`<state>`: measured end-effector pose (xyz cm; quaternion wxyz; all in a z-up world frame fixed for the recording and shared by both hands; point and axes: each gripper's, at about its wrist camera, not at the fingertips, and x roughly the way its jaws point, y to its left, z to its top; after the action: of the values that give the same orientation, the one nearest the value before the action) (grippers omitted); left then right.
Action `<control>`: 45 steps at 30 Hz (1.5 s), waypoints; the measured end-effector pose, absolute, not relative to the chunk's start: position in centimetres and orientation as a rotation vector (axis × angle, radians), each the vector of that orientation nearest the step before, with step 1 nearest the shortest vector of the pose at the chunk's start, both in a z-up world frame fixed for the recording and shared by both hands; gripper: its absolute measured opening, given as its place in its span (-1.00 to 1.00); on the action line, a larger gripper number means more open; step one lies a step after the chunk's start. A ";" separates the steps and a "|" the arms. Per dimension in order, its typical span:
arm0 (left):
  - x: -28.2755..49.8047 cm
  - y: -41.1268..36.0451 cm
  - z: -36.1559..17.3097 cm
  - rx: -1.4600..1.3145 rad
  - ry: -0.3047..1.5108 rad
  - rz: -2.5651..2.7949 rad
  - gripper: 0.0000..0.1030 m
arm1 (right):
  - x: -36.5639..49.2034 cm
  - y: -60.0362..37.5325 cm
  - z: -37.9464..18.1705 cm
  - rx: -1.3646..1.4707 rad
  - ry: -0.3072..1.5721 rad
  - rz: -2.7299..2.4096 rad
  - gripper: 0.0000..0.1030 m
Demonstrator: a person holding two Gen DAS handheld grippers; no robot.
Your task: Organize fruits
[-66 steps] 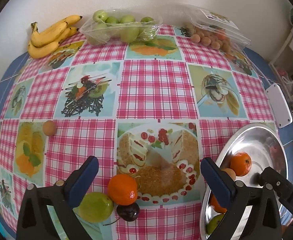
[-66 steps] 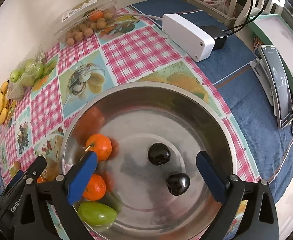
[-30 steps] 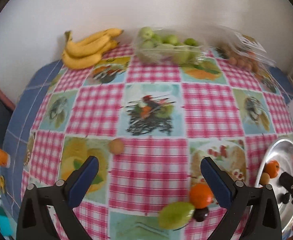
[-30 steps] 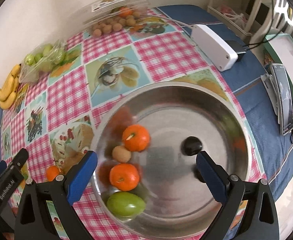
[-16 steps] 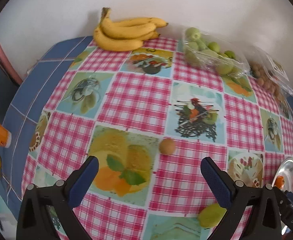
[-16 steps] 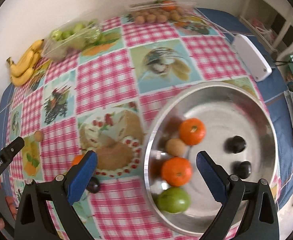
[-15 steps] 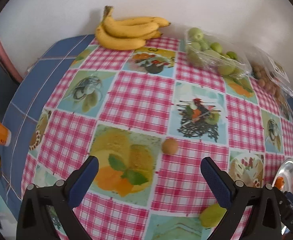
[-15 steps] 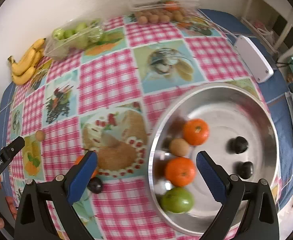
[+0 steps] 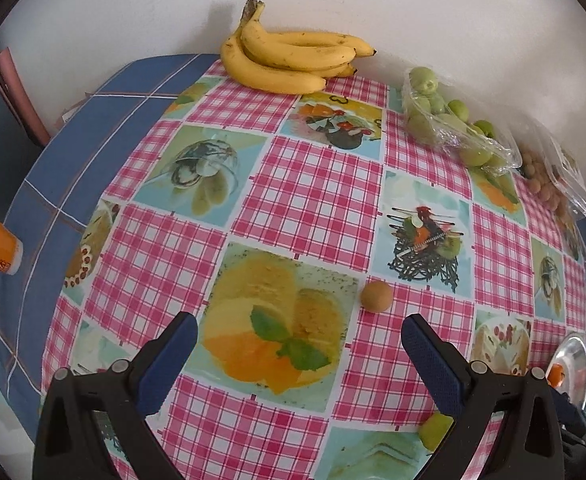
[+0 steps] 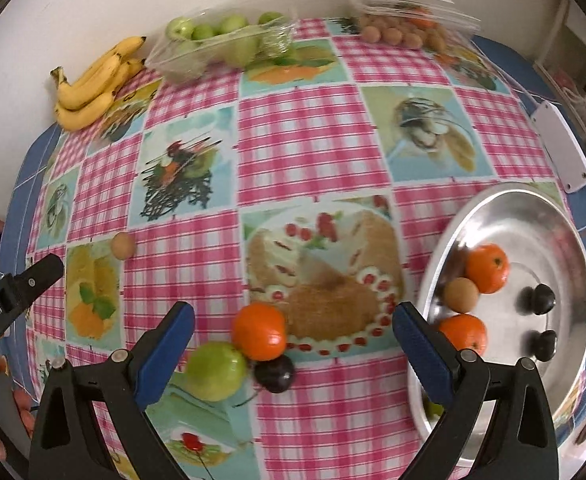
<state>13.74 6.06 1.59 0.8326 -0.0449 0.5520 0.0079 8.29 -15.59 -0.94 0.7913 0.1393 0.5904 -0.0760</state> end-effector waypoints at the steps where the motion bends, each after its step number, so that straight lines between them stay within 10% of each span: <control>1: 13.8 6.1 1.6 -0.096 1.172 0.014 1.00 | 8.4 -15.2 -1.0 0.298 1.272 -0.156 0.93; 39: 14.8 3.7 -1.2 -0.141 1.234 -0.097 1.00 | 8.6 -15.5 -3.7 0.426 1.256 -0.147 0.90; 45: 14.6 3.2 -1.3 -0.151 1.254 -0.113 1.00 | 8.1 -15.1 -4.2 0.444 1.279 -0.122 0.47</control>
<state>14.64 3.22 -1.30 0.8057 -0.0705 0.5857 -0.0528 8.09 -15.09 -4.24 0.7778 0.2055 0.5912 -0.0564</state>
